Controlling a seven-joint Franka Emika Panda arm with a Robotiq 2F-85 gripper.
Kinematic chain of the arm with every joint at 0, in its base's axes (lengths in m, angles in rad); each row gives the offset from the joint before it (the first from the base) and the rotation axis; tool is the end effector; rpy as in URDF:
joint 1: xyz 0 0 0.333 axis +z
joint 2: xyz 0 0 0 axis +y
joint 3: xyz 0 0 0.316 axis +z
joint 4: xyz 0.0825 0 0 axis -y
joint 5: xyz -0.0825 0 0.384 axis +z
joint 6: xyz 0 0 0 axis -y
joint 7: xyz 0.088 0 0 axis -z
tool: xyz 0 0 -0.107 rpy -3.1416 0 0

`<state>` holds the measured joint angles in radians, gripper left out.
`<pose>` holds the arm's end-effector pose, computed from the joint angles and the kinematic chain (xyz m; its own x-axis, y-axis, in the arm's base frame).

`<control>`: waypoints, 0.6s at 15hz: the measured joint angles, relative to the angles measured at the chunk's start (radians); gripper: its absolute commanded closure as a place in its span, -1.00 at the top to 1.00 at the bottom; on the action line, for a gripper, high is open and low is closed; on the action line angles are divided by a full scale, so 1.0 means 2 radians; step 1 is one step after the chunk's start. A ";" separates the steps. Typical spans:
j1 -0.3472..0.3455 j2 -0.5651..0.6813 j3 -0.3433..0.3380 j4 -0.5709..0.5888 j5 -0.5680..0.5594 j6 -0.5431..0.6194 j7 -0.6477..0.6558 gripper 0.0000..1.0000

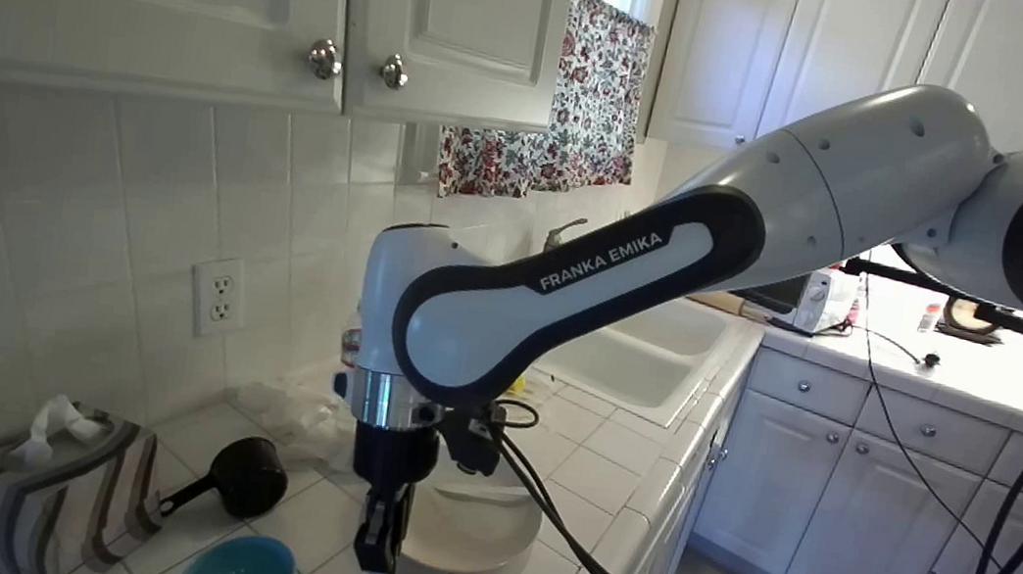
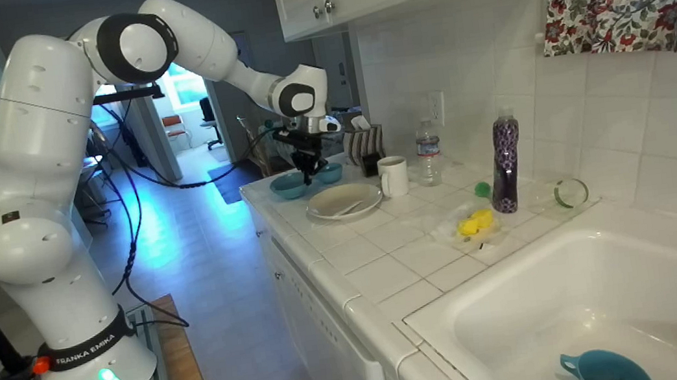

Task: Remove the blue bowl from the plate

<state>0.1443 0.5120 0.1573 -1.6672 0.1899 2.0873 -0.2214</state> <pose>0.6380 0.1965 0.3067 0.9157 0.3990 -0.0476 0.3763 -0.8930 -0.2468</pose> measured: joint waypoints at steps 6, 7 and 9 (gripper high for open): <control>0.005 0.019 0.000 0.021 -0.013 -0.003 0.008 -0.78; 0.006 0.020 0.000 0.024 -0.015 -0.005 0.009 -0.40; 0.007 0.023 0.000 0.028 -0.017 -0.008 0.012 -0.15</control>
<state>0.1584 0.5572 0.1572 -1.6103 0.1561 2.0719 -0.1975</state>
